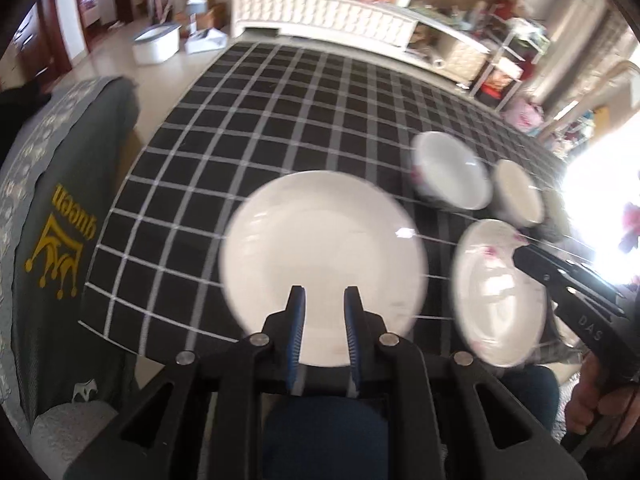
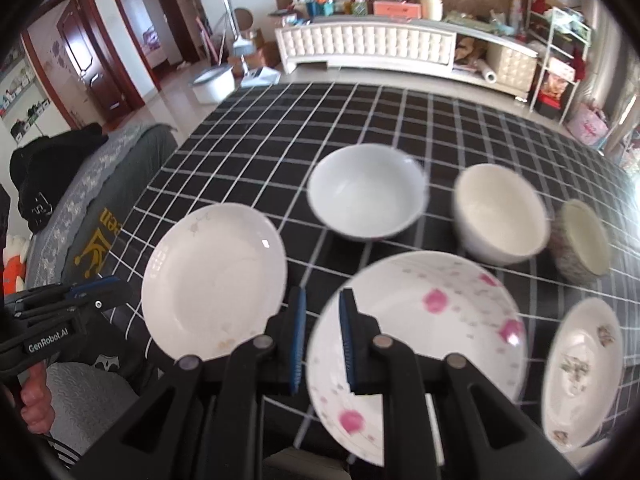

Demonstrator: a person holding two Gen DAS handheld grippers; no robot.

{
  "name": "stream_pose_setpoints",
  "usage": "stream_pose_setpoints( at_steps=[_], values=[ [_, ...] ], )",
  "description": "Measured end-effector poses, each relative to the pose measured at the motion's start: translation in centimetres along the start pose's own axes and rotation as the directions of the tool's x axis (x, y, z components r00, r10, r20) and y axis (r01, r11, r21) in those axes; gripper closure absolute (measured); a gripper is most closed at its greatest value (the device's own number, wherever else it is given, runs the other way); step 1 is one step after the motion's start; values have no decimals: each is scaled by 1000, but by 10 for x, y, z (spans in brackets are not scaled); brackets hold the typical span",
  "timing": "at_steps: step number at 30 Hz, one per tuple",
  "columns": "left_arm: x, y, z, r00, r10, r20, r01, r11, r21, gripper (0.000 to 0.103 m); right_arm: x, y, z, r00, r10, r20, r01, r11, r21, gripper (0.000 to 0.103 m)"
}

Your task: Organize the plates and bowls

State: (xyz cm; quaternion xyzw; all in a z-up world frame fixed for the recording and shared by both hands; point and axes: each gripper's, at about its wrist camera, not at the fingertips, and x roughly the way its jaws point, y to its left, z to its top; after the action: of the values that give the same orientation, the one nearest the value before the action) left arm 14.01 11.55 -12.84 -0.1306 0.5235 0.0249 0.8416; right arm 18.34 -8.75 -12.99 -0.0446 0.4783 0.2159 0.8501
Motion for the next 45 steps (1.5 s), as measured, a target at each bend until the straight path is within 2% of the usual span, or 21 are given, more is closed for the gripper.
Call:
stream_pose_setpoints(
  at_steps=[4, 9, 10, 11, 13, 14, 27, 28, 29, 36, 40, 43, 45],
  values=[
    [-6, -41, -7, 999, -35, 18, 33, 997, 73, 86, -18, -21, -11, 1000, -22, 15, 22, 1000, 18, 82],
    [4, -86, -11, 999, -51, 3, 50, 988, 143, 78, -26, -51, -25, 998, -69, 3, 69, 996, 50, 81],
    [7, -93, -11, 999, -54, -1, 53, 987, 150, 74, -25, -56, -27, 996, -87, -1, 87, 995, 47, 74],
    [11, -97, -11, 998, -56, -3, 56, 986, 158, 70, -25, -60, -30, 995, -103, -5, 103, 994, 46, 61],
    [18, -107, -9, 999, -54, -3, 54, 983, 177, 69, -23, -73, -36, 993, -117, 0, 117, 991, 59, 47],
    [23, -114, -10, 999, -54, -5, 54, 981, 186, 69, -21, -80, -38, 993, -118, -2, 118, 990, 72, 46],
    [94, -137, -5, 992, -38, -120, 63, 976, 208, 69, 15, -133, -47, 989, -122, -79, 132, 980, 147, 46],
    [98, -138, -5, 992, -35, -123, 60, 976, 210, 72, 19, -135, -48, 989, -126, -81, 137, 979, 150, 46],
    [102, -139, -6, 992, -36, -124, 63, 974, 219, 79, 23, -137, -48, 988, -128, -87, 140, 978, 153, 46],
    [119, -137, -4, 988, -38, -147, 70, 973, 219, 85, 39, -143, -48, 987, -120, -107, 136, 978, 155, 46],
    [125, -137, -3, 989, -15, -145, 50, 971, 235, 94, 46, -147, -49, 982, -128, -141, 152, 973, 172, 64],
    [127, -135, -2, 989, -20, -146, 54, 970, 236, 95, 48, -150, -55, 979, -129, -156, 157, 971, 180, 69],
    [129, -134, -1, 989, -28, -148, 61, 972, 228, 95, 48, -153, -58, 984, -100, -150, 129, 971, 199, 75]
  ],
)
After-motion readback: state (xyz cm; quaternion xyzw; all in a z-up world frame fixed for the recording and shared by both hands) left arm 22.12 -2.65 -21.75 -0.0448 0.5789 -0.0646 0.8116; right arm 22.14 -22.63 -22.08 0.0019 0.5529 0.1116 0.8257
